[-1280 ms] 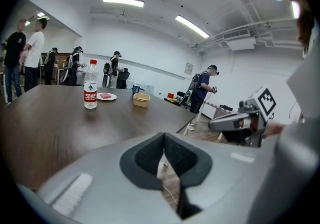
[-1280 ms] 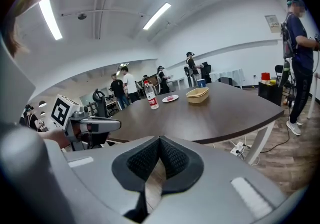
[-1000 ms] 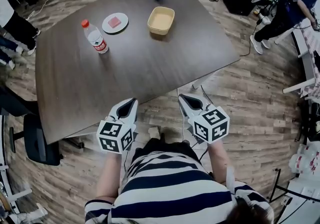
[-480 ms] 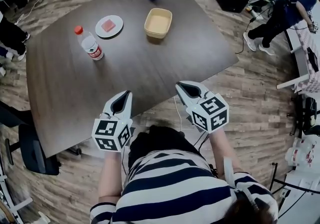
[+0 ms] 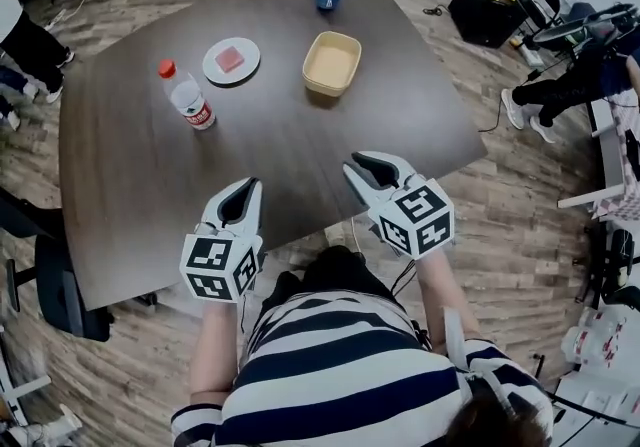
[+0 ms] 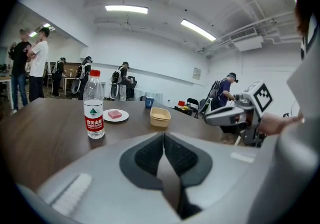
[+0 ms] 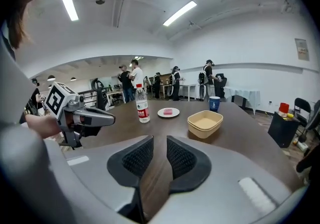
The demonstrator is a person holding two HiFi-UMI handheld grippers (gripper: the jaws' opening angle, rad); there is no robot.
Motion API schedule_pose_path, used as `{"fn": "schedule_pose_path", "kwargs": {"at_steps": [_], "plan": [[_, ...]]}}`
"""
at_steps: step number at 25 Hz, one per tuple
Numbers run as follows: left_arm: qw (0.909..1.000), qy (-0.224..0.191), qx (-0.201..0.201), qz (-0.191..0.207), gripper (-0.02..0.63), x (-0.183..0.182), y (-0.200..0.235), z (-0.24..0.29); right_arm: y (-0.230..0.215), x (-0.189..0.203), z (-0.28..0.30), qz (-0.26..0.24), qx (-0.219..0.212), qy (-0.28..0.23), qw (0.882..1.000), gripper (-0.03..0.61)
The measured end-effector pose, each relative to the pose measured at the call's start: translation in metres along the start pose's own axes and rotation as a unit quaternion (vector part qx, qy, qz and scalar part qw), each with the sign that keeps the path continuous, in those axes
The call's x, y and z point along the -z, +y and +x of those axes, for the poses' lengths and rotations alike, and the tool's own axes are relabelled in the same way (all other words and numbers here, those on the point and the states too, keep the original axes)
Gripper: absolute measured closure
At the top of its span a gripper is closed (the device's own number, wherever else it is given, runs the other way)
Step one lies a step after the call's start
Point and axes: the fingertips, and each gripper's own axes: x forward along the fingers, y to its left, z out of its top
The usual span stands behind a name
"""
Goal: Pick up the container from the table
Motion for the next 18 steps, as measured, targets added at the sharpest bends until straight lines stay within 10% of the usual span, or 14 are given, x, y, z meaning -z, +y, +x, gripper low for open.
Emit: {"fn": "schedule_pose_path", "kwargs": {"at_steps": [18], "plan": [[0.9987, 0.031, -0.030, -0.027, 0.614, -0.026, 0.018, 0.132, -0.119, -0.044, 0.093, -0.090, -0.056, 0.020, 0.994, 0.471]]}}
